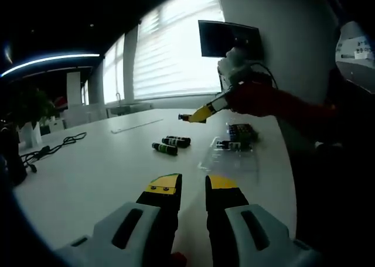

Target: Grip medicine bottles put into box

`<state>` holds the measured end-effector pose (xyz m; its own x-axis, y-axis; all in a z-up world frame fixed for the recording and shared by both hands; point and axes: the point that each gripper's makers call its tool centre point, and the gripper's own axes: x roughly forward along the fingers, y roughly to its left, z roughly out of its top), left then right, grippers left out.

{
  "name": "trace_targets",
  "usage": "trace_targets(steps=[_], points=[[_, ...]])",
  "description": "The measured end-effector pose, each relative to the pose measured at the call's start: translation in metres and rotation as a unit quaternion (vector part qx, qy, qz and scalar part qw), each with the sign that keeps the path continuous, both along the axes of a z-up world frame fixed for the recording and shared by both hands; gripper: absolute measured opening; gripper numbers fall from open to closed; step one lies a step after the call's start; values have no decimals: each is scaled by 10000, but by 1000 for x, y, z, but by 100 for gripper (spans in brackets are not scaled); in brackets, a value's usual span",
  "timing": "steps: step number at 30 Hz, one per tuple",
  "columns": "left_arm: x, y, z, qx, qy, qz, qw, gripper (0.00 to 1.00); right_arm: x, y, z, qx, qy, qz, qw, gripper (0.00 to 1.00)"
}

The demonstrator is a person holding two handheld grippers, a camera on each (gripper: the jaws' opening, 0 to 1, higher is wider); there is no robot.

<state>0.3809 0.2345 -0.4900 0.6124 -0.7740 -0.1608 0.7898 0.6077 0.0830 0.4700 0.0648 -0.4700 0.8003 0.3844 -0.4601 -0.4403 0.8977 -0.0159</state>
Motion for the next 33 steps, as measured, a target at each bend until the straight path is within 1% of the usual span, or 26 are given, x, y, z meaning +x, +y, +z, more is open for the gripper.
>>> trace_targets(steps=[7,15,19,22,25,29,33], points=[[0,0,0,2,3,5,10000,10,-22,11,2,-6,-31,124,9999,7],[0,0,0,13,0,5,10000,10,-43,17,-3,-81,71,134,9999,7],[0,0,-1,17,3,5,10000,10,-54,20,-9,-110,156,142,9997,7],[-1,0,0,8,1,4,10000,10,-59,20,-11,-146,149,117,9997,7],[0,0,-1,15,8,9,10000,10,-65,20,-14,-67,210,70,9997,7],[-1,0,-1,21,1,14,10000,10,-73,21,-20,-63,317,14,9995,7],[-1,0,-1,28,-7,15,10000,10,-81,22,-25,-19,355,-30,9994,7]])
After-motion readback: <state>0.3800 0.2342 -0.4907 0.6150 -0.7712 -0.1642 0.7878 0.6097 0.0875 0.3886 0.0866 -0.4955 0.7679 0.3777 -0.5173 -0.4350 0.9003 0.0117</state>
